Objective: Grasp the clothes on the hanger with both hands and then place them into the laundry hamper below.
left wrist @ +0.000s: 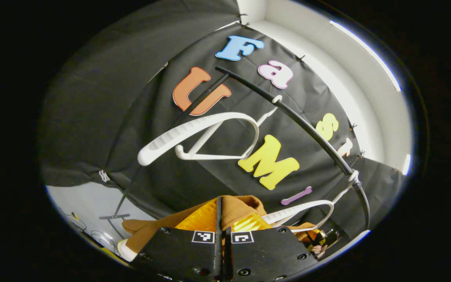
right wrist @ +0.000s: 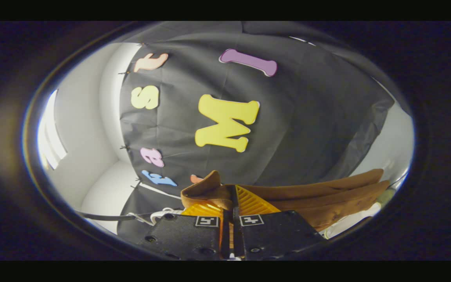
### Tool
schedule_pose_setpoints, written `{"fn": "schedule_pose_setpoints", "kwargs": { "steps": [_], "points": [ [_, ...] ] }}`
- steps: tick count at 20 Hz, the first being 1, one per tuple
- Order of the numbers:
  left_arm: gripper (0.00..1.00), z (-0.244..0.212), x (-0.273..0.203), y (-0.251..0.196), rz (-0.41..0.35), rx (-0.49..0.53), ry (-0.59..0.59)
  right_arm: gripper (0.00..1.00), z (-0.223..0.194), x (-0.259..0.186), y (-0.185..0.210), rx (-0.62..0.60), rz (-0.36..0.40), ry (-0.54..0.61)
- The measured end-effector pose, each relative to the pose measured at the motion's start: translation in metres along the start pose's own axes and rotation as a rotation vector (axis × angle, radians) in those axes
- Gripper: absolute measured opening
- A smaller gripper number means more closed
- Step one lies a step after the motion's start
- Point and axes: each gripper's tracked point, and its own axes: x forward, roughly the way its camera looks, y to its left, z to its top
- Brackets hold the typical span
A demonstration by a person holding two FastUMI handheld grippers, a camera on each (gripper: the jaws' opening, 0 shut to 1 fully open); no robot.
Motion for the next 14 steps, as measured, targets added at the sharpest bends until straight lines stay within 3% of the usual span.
{"fn": "schedule_pose_setpoints", "kwargs": {
  "steps": [3, 7, 14],
  "points": [
    [0.01, -0.012, -0.002, 0.013, 0.007, 0.008, 0.028, 0.07, -0.007, -0.008, -0.013, -0.039, -0.032, 0.011],
    [0.01, -0.034, -0.001, 0.026, 0.010, -0.021, 0.065, 0.07, -0.008, -0.009, -0.029, -0.007, -0.056, 0.009],
    [0.01, -0.066, -0.021, 0.049, 0.059, 0.027, 0.135, 0.07, -0.036, -0.031, -0.067, 0.018, -0.124, 0.038]
  ]
}}
